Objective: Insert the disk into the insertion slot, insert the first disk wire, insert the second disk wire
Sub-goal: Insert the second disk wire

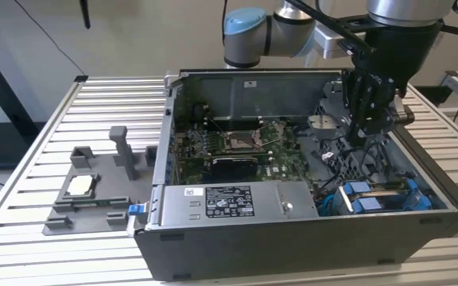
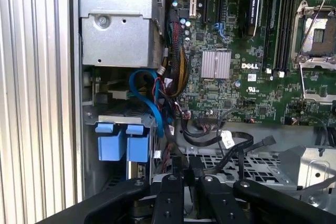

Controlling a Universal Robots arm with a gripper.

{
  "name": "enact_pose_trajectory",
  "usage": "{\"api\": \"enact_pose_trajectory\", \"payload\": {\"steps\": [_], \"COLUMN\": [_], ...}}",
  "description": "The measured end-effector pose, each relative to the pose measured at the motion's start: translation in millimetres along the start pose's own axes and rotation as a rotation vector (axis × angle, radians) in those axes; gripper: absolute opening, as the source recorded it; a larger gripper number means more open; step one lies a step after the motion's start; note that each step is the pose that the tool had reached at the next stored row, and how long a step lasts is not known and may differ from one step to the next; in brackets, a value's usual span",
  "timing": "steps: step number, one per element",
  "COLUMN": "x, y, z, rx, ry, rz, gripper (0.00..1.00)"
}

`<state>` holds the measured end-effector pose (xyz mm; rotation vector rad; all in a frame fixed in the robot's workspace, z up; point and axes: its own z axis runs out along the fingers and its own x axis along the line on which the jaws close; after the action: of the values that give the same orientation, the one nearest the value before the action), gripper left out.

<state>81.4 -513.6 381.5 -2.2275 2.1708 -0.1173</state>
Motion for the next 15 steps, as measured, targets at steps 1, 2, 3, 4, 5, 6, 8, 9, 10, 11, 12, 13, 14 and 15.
{"api": "enact_pose_trajectory", "payload": {"steps": [1,2,3,4,5,6,8,9,10,11,12,13,14,15], "x": [0.0,0.0,0.0,0.0,0.0,0.0,-0.3,-0.5,-0.7,-1.0,-1.0,-1.1,-1.4,-2.2], "y": [0.0,0.0,0.0,0.0,0.0,0.0,1.8,3.8,5.8,7.4,7.5,7.5,7.5,7.5], "z": [0.0,0.0,0.0,0.0,0.0,0.0,-0.2,-0.3,-0.5,-0.4,-0.4,-0.4,-0.4,-0.4], "rx": [0.0000,0.0000,0.0000,0.0000,0.0000,0.0000,0.0000,0.0001,0.0003,0.0005,0.0005,0.0005,0.0005,0.0005], "ry": [0.0001,0.0002,0.0002,0.0004,0.0004,0.0004,0.0005,0.0005,0.0006,0.0006,0.0007,0.0006,0.0007,0.0007], "rz": [0.000,0.000,0.000,0.000,0.000,0.000,0.000,0.000,0.000,0.000,0.000,0.000,0.000,0.000], "gripper": [0.18,0.18,0.18,0.20,0.25,0.25,0.32,0.32,0.32,0.32,0.32,0.32,0.32,0.32]}}
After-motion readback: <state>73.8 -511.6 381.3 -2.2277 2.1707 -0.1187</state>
